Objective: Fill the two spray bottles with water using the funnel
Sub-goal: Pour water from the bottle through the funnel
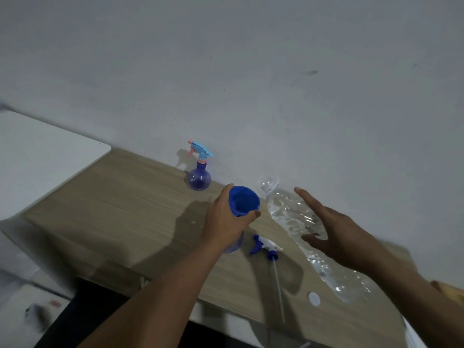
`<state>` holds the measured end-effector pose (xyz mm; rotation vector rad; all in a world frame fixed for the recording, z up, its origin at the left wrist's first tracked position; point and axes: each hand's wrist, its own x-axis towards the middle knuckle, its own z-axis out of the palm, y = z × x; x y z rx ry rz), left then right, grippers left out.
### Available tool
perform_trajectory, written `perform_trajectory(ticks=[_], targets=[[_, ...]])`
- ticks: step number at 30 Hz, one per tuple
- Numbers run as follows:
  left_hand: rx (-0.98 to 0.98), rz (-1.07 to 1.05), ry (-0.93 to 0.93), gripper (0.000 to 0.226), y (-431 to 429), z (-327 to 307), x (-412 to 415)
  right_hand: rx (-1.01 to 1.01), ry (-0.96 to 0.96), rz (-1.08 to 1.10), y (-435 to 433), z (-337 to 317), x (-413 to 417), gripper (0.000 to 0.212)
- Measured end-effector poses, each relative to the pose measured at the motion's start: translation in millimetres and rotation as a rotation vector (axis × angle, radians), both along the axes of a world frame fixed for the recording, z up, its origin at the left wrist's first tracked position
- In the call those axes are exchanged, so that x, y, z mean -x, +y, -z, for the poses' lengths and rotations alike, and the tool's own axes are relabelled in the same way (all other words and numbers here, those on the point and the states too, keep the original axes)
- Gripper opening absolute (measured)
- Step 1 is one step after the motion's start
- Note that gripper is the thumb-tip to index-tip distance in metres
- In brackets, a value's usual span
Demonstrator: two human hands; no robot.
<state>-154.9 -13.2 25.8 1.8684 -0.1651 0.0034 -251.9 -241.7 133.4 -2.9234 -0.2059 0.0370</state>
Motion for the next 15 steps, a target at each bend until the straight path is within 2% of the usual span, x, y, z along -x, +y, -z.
perform_trajectory(ticks=[6,11,15], targets=[[0.004,-0.019,0.017,0.083,-0.7,1.8,0.0,-0.264,-0.252,0.119,2.8,32.3,5.4,0.104],[-0.024,-0.023,0.003,0.078,-1.6,-1.4,0.9,-0.498,-0.467,0.313,-9.1,56.9,3.2,0.102],[-0.027,-0.033,-0.017,0.08,-2.7,-4.9,3.6,-0.584,-0.582,0.453,-28.0,76.9,-3.3,0.103]])
